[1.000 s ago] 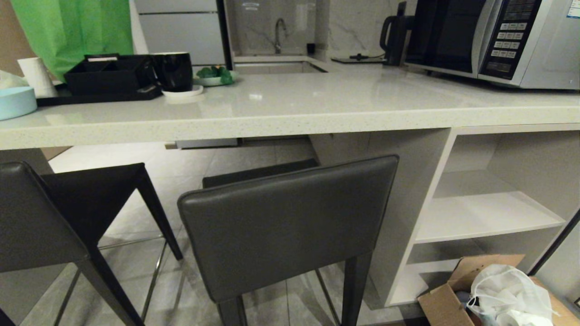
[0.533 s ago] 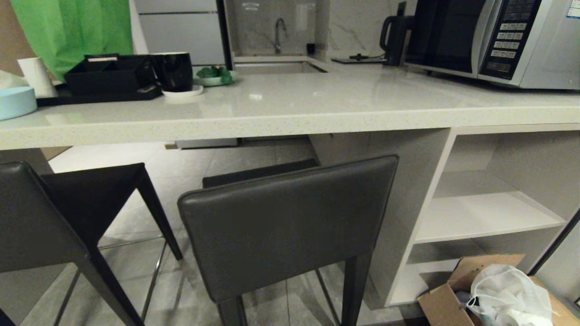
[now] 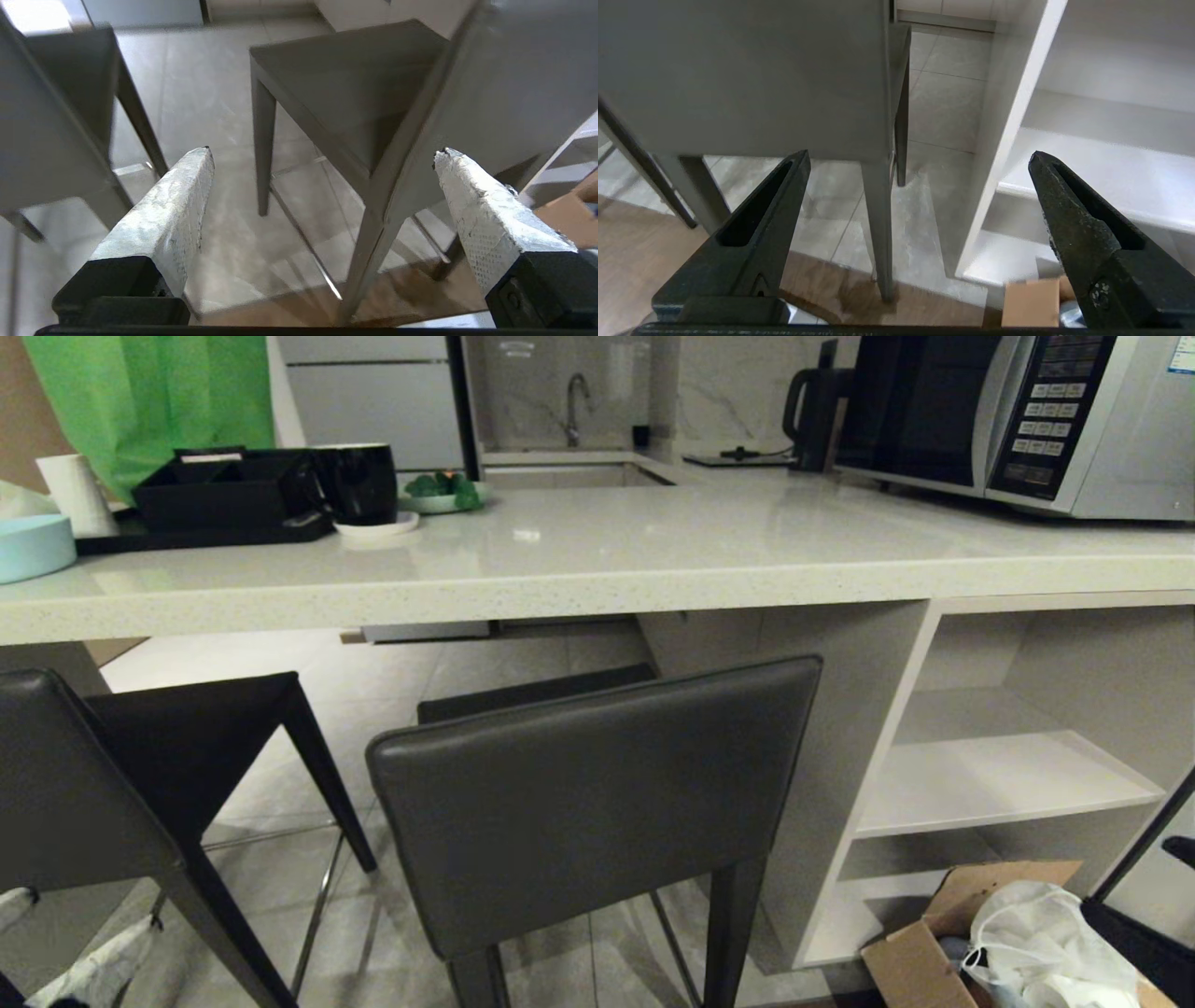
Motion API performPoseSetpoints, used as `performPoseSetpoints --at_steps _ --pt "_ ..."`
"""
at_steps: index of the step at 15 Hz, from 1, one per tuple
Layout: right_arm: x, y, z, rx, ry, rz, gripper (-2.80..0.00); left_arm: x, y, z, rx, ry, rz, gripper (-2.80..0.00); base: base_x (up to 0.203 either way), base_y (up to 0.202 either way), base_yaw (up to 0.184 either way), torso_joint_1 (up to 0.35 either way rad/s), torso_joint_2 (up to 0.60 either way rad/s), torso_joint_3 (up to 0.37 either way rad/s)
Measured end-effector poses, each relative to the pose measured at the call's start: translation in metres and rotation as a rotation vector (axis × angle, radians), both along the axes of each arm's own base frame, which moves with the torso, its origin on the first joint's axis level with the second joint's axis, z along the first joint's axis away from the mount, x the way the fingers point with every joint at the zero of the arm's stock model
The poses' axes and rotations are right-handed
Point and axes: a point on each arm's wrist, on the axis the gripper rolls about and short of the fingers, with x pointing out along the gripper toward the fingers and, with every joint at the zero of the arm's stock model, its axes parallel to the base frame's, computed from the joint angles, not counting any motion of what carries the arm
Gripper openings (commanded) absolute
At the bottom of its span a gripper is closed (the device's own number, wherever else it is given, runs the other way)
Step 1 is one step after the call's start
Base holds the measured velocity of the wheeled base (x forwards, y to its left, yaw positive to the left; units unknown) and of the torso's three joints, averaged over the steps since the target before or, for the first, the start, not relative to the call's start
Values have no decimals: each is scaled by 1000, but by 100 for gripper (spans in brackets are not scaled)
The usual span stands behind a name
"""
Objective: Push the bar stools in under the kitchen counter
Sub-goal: Pull the gray chair out from under the dining table
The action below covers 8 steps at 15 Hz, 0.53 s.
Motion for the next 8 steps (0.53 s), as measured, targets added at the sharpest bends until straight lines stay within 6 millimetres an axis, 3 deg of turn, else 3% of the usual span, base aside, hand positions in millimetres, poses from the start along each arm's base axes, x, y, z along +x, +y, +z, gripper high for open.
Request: performPoseSetpoints --at_steps 3,8 --pt "27 1 4 43 65 3 0 14 -3 -2 -34 63 -48 0 0 0 0 0 0 0" --pt "64 8 9 56 57 48 0 18 -7 -9 -35 115 -105 0 0 0 0 0 0 0"
